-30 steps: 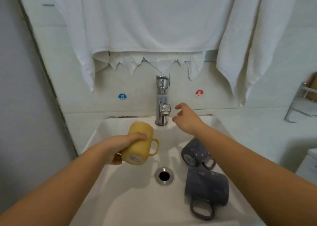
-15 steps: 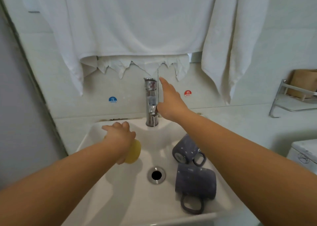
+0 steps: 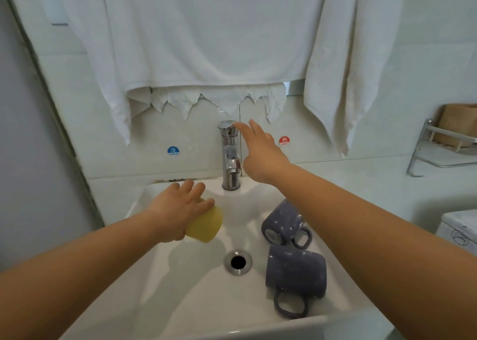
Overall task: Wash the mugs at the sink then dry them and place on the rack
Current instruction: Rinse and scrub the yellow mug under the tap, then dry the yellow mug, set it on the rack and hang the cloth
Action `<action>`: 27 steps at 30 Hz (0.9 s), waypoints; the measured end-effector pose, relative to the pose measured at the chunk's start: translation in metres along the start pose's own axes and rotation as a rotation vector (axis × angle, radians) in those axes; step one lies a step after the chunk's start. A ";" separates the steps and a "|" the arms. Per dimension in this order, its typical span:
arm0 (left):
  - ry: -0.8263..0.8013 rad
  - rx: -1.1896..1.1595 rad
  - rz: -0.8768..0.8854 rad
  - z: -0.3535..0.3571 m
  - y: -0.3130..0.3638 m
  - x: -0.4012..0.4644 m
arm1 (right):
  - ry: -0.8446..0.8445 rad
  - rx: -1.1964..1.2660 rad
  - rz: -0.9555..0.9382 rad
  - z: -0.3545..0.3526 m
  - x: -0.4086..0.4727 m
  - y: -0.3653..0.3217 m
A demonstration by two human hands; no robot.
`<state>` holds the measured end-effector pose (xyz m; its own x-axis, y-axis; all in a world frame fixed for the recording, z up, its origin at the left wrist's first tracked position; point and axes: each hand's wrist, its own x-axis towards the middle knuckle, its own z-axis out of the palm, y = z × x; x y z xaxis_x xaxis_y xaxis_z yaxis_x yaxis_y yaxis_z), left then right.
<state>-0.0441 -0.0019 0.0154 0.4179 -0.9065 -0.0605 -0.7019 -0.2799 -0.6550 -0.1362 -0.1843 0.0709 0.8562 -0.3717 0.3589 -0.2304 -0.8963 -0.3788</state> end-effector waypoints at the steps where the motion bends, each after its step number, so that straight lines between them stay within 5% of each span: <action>1: 0.006 -0.010 0.007 -0.001 -0.001 -0.003 | -0.023 0.018 0.034 0.002 -0.004 0.005; 6: 0.004 -0.251 -0.070 -0.012 -0.010 -0.019 | -0.272 0.143 0.293 0.023 -0.037 0.032; 10: 0.102 -1.135 -0.305 -0.040 0.003 -0.030 | -0.343 0.699 0.531 0.028 -0.074 0.046; 14: 0.040 -1.819 -0.289 -0.063 0.052 -0.015 | -0.289 1.114 0.621 0.018 -0.101 0.058; 19: 0.009 -2.119 -0.215 -0.113 0.102 0.037 | -0.047 1.294 0.629 -0.029 -0.117 0.090; 27: 0.154 -2.088 0.010 -0.247 0.130 0.161 | 0.320 1.149 0.586 -0.165 -0.091 0.178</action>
<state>-0.2107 -0.2620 0.1064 0.4481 -0.8918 0.0628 -0.2006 -0.0318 0.9791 -0.3310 -0.3499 0.1119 0.5831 -0.8122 0.0200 0.1293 0.0685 -0.9892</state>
